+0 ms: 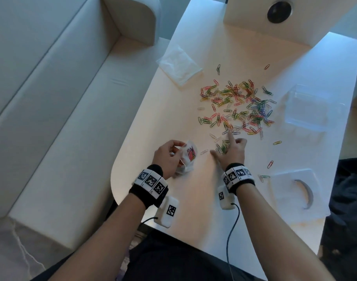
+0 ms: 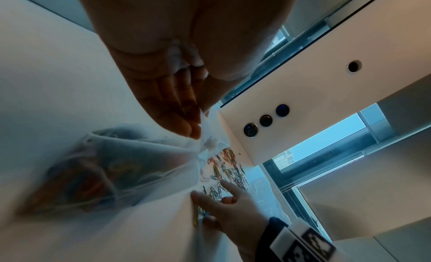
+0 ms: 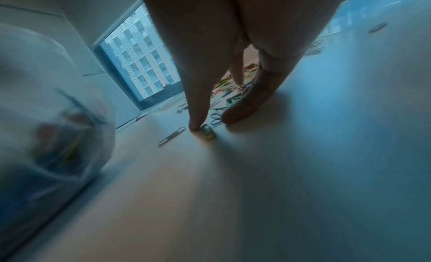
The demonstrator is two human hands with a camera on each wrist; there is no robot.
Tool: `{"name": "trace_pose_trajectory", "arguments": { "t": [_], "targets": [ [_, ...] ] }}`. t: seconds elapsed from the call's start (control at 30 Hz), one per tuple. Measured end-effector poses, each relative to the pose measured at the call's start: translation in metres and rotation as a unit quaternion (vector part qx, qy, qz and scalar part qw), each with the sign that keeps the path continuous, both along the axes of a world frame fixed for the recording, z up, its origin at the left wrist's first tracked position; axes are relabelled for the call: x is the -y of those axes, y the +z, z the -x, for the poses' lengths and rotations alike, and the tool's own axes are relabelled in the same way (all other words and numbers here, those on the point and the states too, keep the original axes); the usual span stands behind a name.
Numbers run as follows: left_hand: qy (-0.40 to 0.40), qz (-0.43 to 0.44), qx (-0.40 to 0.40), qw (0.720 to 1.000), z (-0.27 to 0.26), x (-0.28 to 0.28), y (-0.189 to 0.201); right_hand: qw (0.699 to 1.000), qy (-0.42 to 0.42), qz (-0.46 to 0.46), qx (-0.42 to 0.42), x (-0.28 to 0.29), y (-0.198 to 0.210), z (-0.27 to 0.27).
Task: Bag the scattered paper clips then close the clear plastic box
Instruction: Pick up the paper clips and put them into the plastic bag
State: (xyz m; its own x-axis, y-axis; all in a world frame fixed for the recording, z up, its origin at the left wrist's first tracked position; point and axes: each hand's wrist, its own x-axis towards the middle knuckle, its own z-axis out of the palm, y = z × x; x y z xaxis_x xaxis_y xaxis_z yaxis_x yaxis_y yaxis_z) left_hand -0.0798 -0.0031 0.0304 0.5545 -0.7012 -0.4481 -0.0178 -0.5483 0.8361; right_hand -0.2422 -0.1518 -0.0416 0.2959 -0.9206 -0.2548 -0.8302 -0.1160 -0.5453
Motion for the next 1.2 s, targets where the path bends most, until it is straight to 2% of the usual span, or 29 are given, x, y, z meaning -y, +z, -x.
{"name": "trace_pose_trajectory", "arguments": {
  "t": [0.13,0.37,0.43,0.5,0.57,0.63,0.67,0.7,0.73,0.8,0.87,0.93,0.97,1.0,1.07,1.2],
  "targets": [
    [0.011,-0.007,0.011,1.0,-0.01,-0.008,-0.007,0.998,0.052,0.026,0.025,0.007,-0.001,-0.005],
    [0.015,-0.009,0.012,1.0,-0.006,0.0,-0.006,0.993,0.077,0.077,0.036,0.014,-0.002,0.001],
    [0.014,-0.006,0.017,1.0,-0.001,0.004,-0.005,0.997,0.053,0.042,0.03,0.021,0.005,0.002],
    [0.009,-0.007,0.018,1.0,0.002,0.011,-0.005,0.995,-0.043,-0.058,0.062,0.029,0.005,0.009],
    [0.006,-0.013,0.014,1.0,0.005,0.019,-0.005,0.955,-0.153,-0.193,0.163,0.033,0.008,0.018],
    [0.0,-0.022,0.018,1.0,0.008,0.026,-0.006,0.87,-0.223,-0.297,0.323,0.031,0.021,0.022],
    [-0.004,-0.025,0.021,0.999,0.009,0.03,-0.006,0.829,-0.225,-0.335,0.387,0.028,0.03,0.021],
    [-0.007,-0.025,0.023,0.999,0.011,0.033,-0.005,0.805,-0.207,-0.362,0.423,0.024,0.04,0.019],
    [-0.01,-0.025,0.024,0.999,0.012,0.037,-0.005,0.801,-0.172,-0.378,0.432,0.021,0.05,0.015],
    [-0.015,-0.021,0.02,0.999,0.016,0.044,-0.004,0.827,-0.084,-0.382,0.404,0.013,0.065,0.006],
    [-0.019,-0.014,0.011,1.0,0.02,0.05,-0.001,0.881,-0.012,-0.342,0.327,0.007,0.073,-0.006],
    [-0.026,-0.012,0.01,1.0,0.022,0.055,0.003,0.949,0.061,-0.227,0.21,0.005,0.076,-0.019],
    [-0.029,-0.013,0.01,0.999,0.023,0.057,0.004,0.97,0.101,-0.162,0.152,0.005,0.079,-0.025],
    [-0.029,-0.013,0.013,0.999,0.023,0.06,0.003,0.979,0.139,-0.112,0.103,0.006,0.08,-0.032],
    [-0.023,-0.014,0.019,0.999,0.02,0.064,0.001,0.978,0.185,-0.09,0.045,0.008,0.083,-0.042],
    [-0.021,-0.009,0.009,1.0,0.014,0.068,-0.004,0.968,0.211,-0.126,0.048,0.02,0.098,-0.04]
  ]
}}
